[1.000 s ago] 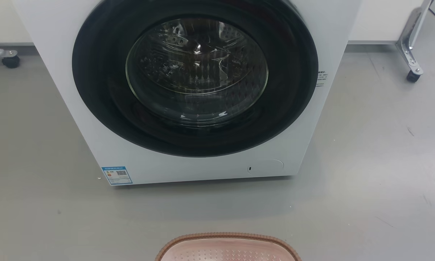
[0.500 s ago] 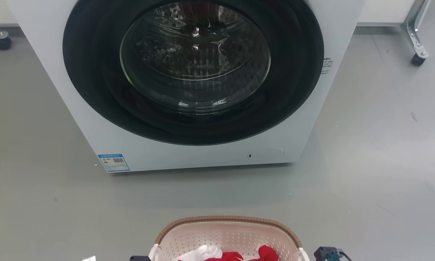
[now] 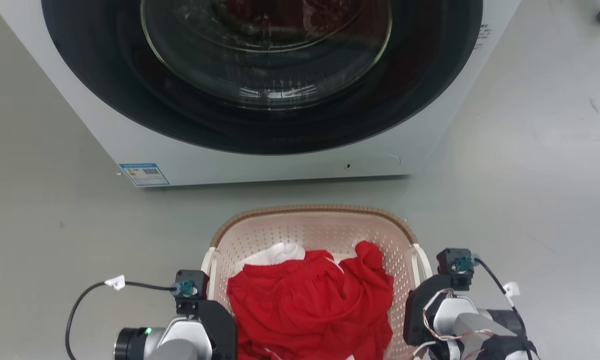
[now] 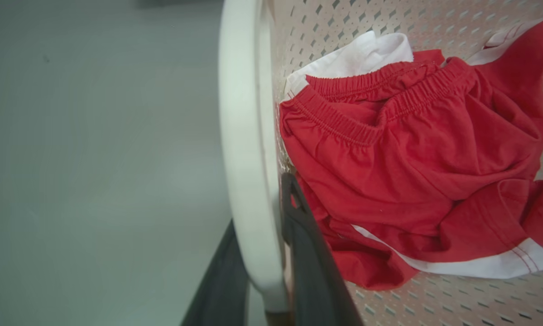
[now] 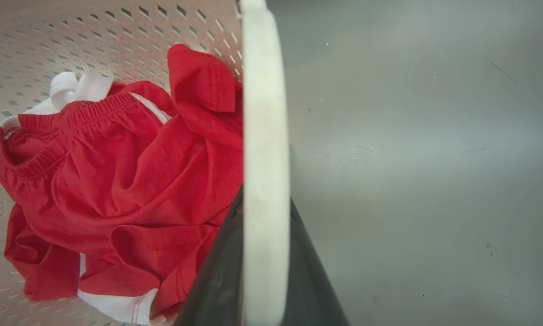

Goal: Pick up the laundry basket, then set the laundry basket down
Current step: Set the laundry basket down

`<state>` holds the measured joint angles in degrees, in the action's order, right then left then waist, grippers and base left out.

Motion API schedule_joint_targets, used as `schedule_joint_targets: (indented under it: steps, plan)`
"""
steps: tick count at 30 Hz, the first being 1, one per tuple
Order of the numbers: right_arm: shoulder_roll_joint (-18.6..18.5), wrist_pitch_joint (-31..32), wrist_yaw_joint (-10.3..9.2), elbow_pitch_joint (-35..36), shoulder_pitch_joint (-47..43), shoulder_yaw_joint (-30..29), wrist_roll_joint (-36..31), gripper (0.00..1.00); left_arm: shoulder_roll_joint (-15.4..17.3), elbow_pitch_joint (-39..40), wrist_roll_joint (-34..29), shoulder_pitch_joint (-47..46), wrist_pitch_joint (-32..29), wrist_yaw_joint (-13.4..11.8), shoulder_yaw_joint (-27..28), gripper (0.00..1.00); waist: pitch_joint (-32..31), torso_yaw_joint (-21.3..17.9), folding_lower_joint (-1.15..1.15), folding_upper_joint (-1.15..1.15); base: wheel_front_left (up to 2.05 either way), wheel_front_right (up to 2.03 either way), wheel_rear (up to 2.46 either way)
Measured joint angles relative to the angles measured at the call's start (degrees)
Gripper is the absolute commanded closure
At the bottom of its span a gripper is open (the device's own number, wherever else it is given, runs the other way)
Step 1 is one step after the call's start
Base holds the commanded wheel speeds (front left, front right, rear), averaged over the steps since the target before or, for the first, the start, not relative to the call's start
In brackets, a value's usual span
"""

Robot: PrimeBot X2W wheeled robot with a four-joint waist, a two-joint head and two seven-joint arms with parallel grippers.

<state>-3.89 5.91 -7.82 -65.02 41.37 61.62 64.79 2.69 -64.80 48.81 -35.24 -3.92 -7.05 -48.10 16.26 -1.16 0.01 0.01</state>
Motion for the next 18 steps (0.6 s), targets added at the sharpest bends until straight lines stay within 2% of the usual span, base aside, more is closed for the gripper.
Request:
schedule_joint_targets:
  steps: [6, 18]
  plan:
    - [0.22, -0.88, 0.02, -2.04, 6.95, -0.64, -0.90, 1.00, -0.04, 0.00, -0.07, -6.03, 0.56, -0.01, 1.12, 1.00, 5.66, 0.18, 0.01, 0.00, 0.00, 0.00, 0.00]
    - [0.22, -2.46, 0.09, -2.76, 15.44, -0.62, -2.46, 1.00, 0.55, -0.40, -0.79, -14.41, 1.91, -0.02, 2.55, 1.00, 15.76, 0.31, 0.01, 0.00, 0.00, 0.00, 0.00]
